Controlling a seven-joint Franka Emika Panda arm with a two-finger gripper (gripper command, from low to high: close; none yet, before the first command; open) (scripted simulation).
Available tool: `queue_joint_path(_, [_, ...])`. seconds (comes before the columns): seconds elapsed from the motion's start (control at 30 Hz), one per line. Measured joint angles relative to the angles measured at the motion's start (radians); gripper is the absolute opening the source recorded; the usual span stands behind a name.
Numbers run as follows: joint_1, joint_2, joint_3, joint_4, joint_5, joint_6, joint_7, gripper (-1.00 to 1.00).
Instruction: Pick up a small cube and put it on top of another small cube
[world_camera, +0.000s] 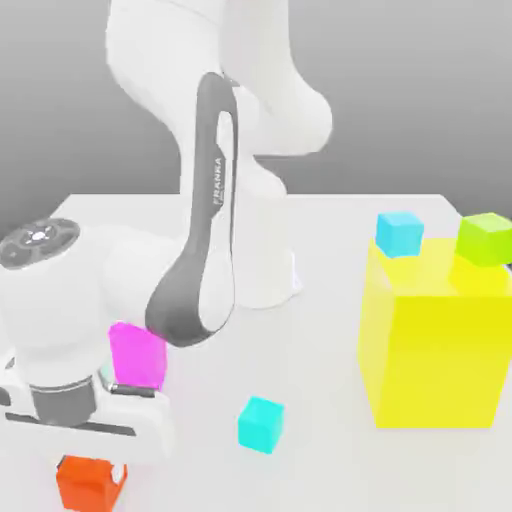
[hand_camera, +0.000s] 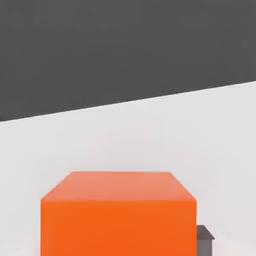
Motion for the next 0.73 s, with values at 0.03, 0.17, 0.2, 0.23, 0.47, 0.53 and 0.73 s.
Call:
queue_joint_path(0.03, [0.016,-0.033,0.005,-0.028,-0.006,-0.007,0.015,-1.0])
queue_joint_path(0.17, [0.081,-0.17,0.048,-0.16,-0.038,-0.012,0.091,-1.0])
queue_joint_path(0.2, [0.098,-0.205,0.059,-0.194,-0.052,-0.011,0.115,-1.0])
queue_joint_path(0.23, [0.119,-0.241,0.072,-0.229,-0.069,-0.01,0.14,-1.0])
queue_joint_path(0.47, [0.206,-0.401,0.14,-0.426,-0.197,0.045,0.311,-1.0])
queue_joint_path(0.53, [0.215,-0.341,0.138,-0.43,-0.188,0.108,0.308,-1.0])
queue_joint_path(0.73, [0.207,-0.241,0.153,-0.428,-0.155,0.205,0.285,1.0])
